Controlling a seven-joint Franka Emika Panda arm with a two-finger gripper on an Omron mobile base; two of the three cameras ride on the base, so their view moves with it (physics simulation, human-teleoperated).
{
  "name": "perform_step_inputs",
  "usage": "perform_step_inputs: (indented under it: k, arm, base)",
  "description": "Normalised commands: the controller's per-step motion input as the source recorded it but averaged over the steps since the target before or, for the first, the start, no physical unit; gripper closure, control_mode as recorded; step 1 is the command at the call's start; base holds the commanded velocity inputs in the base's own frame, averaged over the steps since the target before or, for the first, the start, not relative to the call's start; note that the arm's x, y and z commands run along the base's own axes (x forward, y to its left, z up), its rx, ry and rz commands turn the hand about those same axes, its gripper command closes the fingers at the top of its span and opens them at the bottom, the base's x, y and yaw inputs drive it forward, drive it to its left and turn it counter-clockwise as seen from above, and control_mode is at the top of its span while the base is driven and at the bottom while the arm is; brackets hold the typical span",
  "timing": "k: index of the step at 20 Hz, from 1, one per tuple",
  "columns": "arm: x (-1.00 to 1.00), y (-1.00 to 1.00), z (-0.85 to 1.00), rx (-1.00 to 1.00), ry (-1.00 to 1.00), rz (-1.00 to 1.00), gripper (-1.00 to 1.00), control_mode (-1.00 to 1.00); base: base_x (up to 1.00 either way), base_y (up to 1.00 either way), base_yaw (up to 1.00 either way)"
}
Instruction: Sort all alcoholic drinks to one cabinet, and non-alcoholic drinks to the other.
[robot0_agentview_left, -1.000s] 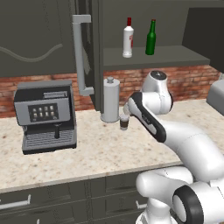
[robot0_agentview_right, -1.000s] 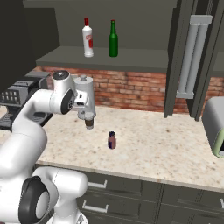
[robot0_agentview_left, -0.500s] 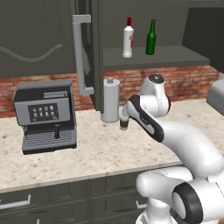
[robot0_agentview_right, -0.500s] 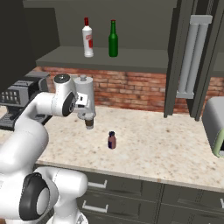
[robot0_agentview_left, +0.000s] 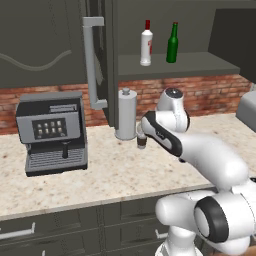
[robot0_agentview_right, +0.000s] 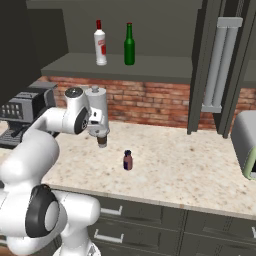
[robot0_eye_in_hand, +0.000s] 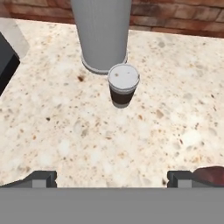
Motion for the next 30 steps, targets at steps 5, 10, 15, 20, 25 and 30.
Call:
perform_step_inputs:
  k: [5, 10, 15, 20, 25, 30]
  arm:
    - [0.2, 0.0, -0.17, 0.0, 0.0, 0.0, -1.0, -1.0]
    - [0.2, 0.0, -0.2, 0.0, 0.0, 0.0, -1.0, -1.0]
    - [0.2, 0.0, -0.2, 0.0, 0.0, 0.0, -1.0, -1.0]
    - [0.2, 0.0, -0.16, 0.0, 0.0, 0.0, -1.0, -1.0]
    - [0.19, 0.0, -0.14, 0.0, 0.0, 0.0, -1.0, -1.0]
    - [0.19, 0.01, -0.13, 0.0, 0.0, 0.0, -1.0, -1.0]
  base:
    - [0.0, 0.0, 0.0]
    - [0.0, 0.0, 0.0]
    - [0.0, 0.0, 0.0]
    - [0.0, 0.0, 0.0]
    - [0.0, 0.0, 0.0]
    - [0.0, 0.0, 0.0]
